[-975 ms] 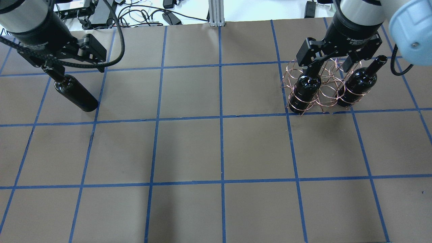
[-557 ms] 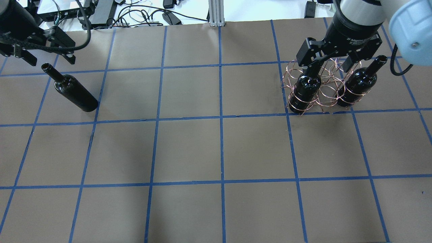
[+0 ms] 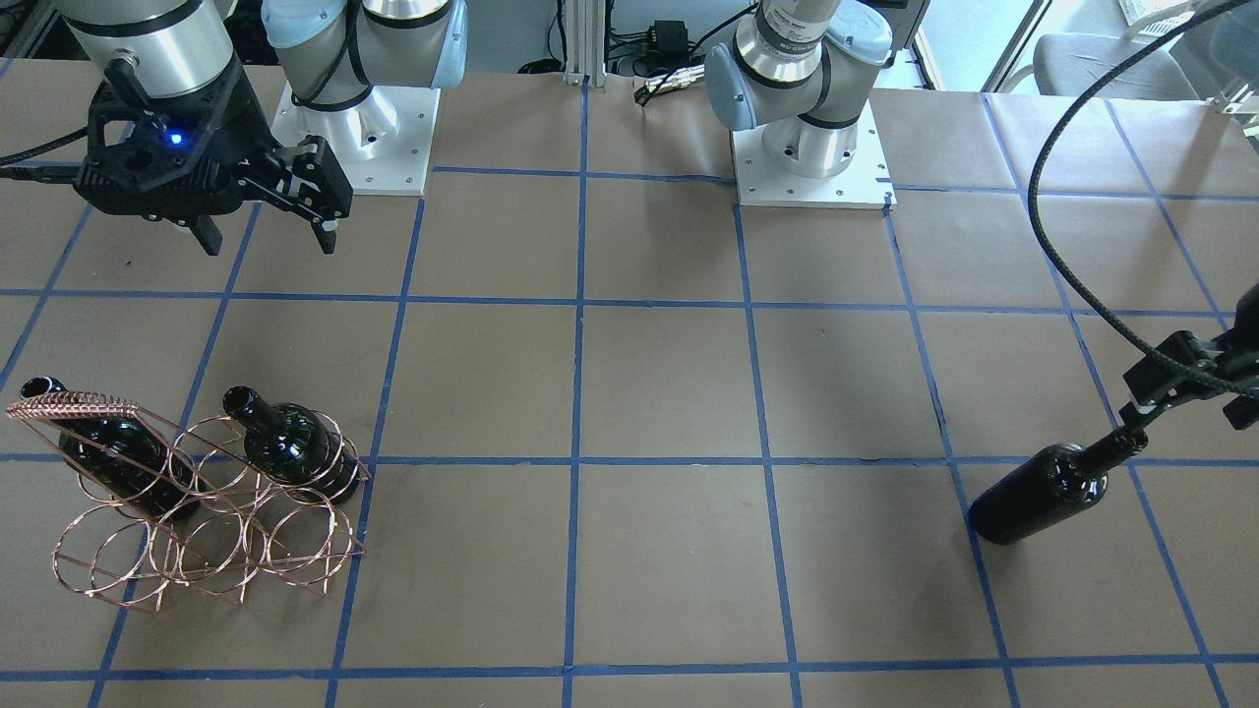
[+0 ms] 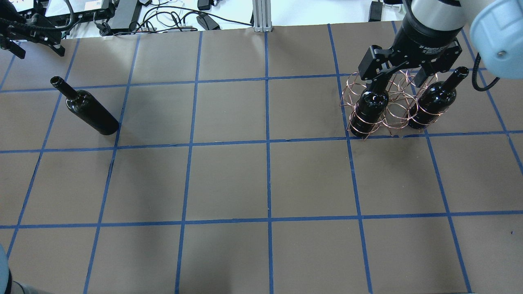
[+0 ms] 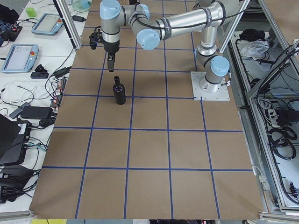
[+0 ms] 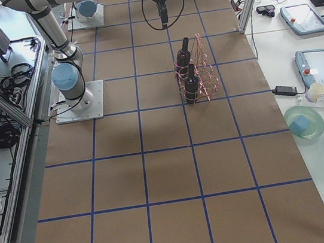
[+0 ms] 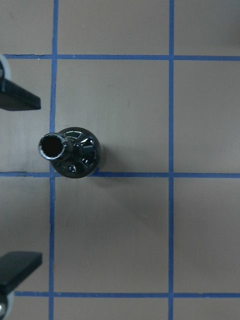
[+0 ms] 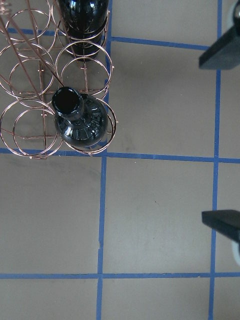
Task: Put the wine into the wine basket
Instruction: 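Close the left gripper on the bottle neck and tilt the bottle upright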
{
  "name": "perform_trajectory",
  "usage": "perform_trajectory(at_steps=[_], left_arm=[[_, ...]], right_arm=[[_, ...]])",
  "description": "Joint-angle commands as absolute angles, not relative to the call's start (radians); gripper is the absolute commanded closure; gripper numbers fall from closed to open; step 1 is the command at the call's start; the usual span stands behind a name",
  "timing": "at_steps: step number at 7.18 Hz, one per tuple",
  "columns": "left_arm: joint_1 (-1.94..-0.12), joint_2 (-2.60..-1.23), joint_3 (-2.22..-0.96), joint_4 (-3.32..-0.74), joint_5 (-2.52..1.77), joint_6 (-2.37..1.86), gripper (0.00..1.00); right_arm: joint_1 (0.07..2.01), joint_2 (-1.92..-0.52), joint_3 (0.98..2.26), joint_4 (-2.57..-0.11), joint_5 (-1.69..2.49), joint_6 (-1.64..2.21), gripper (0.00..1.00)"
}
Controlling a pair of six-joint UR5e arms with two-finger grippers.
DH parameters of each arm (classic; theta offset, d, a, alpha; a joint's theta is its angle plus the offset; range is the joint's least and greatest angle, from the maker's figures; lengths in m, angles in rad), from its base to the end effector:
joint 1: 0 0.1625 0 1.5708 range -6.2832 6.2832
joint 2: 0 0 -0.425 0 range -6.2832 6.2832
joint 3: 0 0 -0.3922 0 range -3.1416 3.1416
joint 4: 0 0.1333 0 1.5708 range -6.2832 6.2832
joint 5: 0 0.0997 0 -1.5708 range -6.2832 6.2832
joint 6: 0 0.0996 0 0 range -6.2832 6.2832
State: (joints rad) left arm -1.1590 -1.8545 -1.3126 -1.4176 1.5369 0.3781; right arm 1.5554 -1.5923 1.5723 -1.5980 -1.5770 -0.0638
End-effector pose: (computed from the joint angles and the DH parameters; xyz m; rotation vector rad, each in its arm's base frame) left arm 0.1239 -0.6253 0.4745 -0.0491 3.1167 -0.2043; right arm 0.1252 -0.4893 0.5005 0.0756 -3.1317 0.0735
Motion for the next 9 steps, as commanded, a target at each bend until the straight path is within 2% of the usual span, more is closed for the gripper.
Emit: perform_trajectory(at_steps=[1, 4, 5, 6, 7, 9], left_arm=[[-1.152, -1.917, -1.293, -1.407, 1.536, 0.374, 0.0], [-1.152, -1.953, -1.322, -1.41, 1.542, 0.373, 0.02], [-1.152, -1.956, -1.333, -1.408, 1.548, 0.373, 0.18], [-1.152, -1.962, -1.336, -1.408, 1.549, 0.373, 0.24], [-1.152, -1.965, -1.339, -1.408, 1.551, 0.368, 0.28], [-1.152, -1.968, -1.339, -1.416, 1.555, 0.371, 0.3]], right_arm=[[1.557, -1.592, 1.572, -1.598, -1.575, -0.061, 0.0], [1.555, -1.592, 1.572, -1.598, -1.577, -0.064, 0.0], [1.555, -1.592, 1.572, -1.598, -1.578, -0.066, 0.0], [1.555, -1.592, 1.572, -1.597, -1.578, -0.066, 0.0], [1.555, -1.592, 1.572, -1.598, -1.578, -0.066, 0.0], [1.555, -1.592, 1.572, -1.598, -1.578, -0.066, 0.0]])
